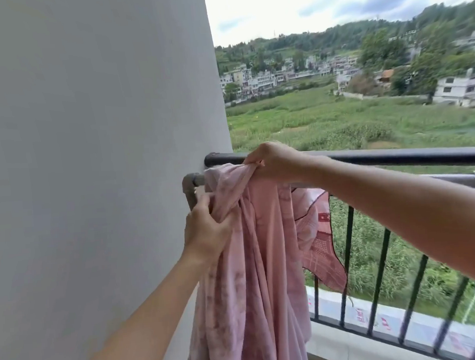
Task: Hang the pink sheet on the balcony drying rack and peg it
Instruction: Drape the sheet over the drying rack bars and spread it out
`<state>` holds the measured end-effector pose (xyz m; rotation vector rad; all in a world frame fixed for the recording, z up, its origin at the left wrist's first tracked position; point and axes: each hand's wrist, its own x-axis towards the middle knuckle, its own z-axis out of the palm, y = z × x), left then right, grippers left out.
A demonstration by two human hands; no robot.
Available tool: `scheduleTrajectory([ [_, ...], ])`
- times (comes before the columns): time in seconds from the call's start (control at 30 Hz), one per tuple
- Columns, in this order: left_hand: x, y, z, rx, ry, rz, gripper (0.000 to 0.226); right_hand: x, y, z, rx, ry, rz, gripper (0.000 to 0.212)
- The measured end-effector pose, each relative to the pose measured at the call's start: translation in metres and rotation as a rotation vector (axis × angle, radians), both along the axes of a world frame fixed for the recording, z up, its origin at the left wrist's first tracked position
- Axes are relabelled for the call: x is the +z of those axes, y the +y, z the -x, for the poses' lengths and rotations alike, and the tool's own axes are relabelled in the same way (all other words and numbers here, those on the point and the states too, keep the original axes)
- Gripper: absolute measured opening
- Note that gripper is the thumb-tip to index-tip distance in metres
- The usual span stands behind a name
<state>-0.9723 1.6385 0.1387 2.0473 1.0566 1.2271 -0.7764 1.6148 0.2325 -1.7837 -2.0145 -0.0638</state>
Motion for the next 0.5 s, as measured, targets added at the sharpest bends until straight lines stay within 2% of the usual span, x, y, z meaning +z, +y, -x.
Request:
scheduleTrajectory([
  [0.03, -0.018, 0.0, 0.008, -0.069, 0.016, 0.119, 0.036, -0.004, -0.001, 0.003, -0.026, 0.031, -0.118, 0.008],
  [0.1, -0.055, -0.001, 0.02, -0.149, 0.205, 0.317, 0.049, -0.004, -0.002, 0.005, -0.074, 0.099, -0.304, 0.016],
  [0.17, -0.081, -0.002, 0.023, -0.188, 0.36, 0.359, 0.034, 0.009, -0.007, 0.002, -0.103, 0.23, -0.433, 0.022],
  [0.2, -0.081, -0.003, 0.021, -0.207, 0.345, 0.349, 0.02, 0.018, -0.009, -0.003, -0.116, 0.308, -0.487, 0.023],
  [0.23, -0.074, -0.004, 0.019, -0.22, 0.307, 0.316, 0.015, 0.03, -0.012, -0.009, -0.132, 0.407, -0.531, 0.024],
  [0.3, -0.045, -0.003, 0.011, -0.183, 0.191, 0.137, 0.029, 0.058, -0.017, -0.034, -0.197, 0.604, -0.604, 0.022],
  [0.37, 0.001, -0.006, 0.002, -0.123, 0.04, -0.082, 0.034, 0.089, -0.022, -0.071, -0.289, 0.76, -0.678, 0.018],
  [0.5, 0.1, -0.026, -0.031, -0.045, -0.106, -0.421, 0.028, 0.12, -0.035, -0.155, -0.478, 0.899, -0.725, 0.03],
])
